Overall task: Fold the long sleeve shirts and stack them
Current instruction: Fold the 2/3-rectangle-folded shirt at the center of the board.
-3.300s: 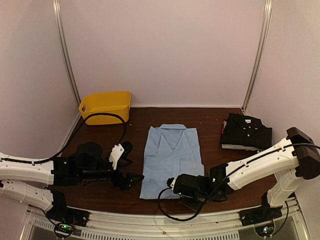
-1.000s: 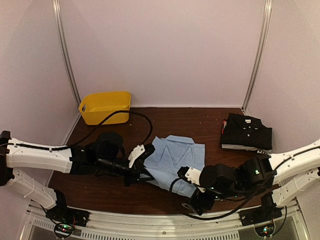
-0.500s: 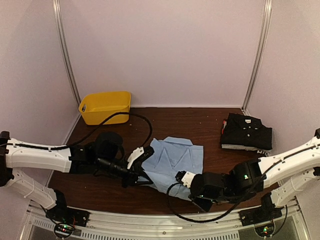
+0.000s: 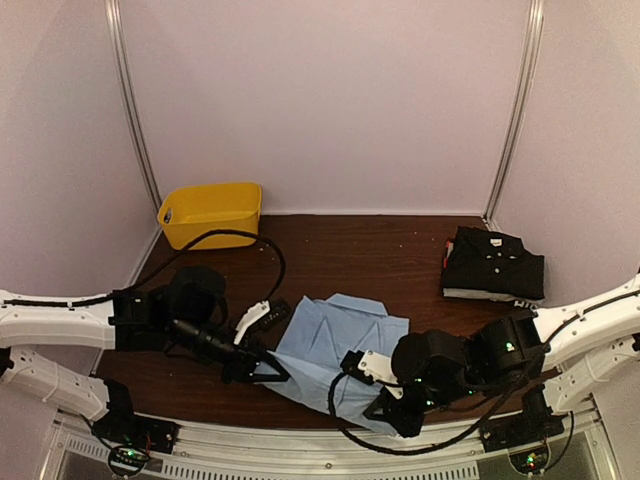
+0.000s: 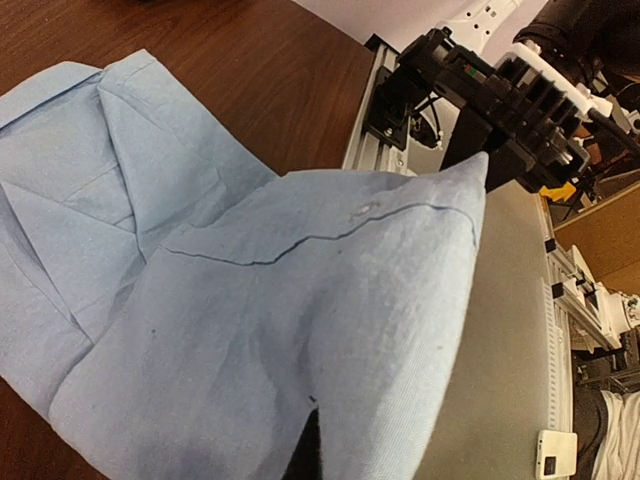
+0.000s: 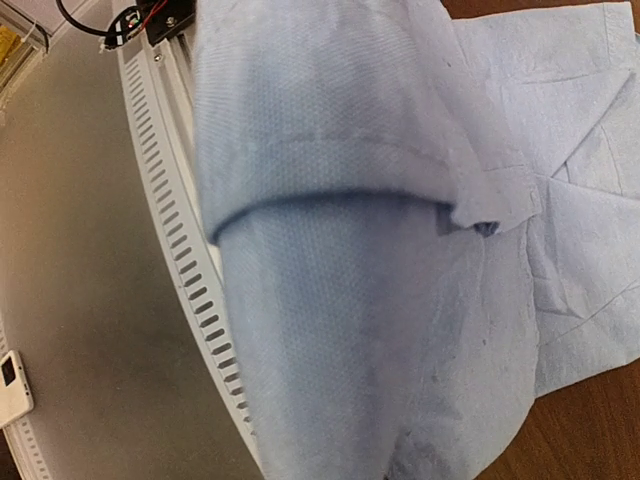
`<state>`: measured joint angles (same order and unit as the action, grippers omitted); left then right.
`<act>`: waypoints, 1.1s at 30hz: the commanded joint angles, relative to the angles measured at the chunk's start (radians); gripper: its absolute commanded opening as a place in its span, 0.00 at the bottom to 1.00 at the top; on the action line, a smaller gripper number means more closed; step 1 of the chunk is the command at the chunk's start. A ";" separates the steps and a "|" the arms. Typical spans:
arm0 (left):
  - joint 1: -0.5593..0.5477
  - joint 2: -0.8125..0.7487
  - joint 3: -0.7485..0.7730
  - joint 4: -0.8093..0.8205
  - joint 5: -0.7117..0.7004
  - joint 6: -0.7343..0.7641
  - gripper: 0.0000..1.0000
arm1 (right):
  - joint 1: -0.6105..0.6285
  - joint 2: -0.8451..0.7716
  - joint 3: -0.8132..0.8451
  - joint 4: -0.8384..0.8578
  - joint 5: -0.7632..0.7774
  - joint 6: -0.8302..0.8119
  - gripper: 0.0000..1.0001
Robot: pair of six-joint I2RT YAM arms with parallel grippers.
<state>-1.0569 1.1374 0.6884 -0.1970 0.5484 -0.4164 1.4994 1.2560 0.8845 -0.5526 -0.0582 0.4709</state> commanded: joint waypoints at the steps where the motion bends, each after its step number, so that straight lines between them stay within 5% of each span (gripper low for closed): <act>1: 0.006 -0.004 -0.002 -0.015 0.027 -0.037 0.00 | -0.010 -0.023 -0.007 0.023 -0.134 0.002 0.00; 14: 0.182 0.226 0.136 0.041 0.131 0.000 0.00 | -0.431 -0.102 -0.095 0.066 -0.393 -0.100 0.11; 27: 0.315 0.495 0.319 0.097 0.242 0.008 0.01 | -0.684 -0.008 -0.111 0.126 -0.436 -0.167 0.56; 33: 0.346 0.555 0.365 0.116 0.265 0.003 0.00 | -0.732 0.002 -0.151 0.217 -0.450 -0.148 0.67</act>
<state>-0.7372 1.6627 1.0050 -0.1482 0.7731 -0.4244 0.7986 1.2476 0.7681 -0.4244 -0.4843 0.3195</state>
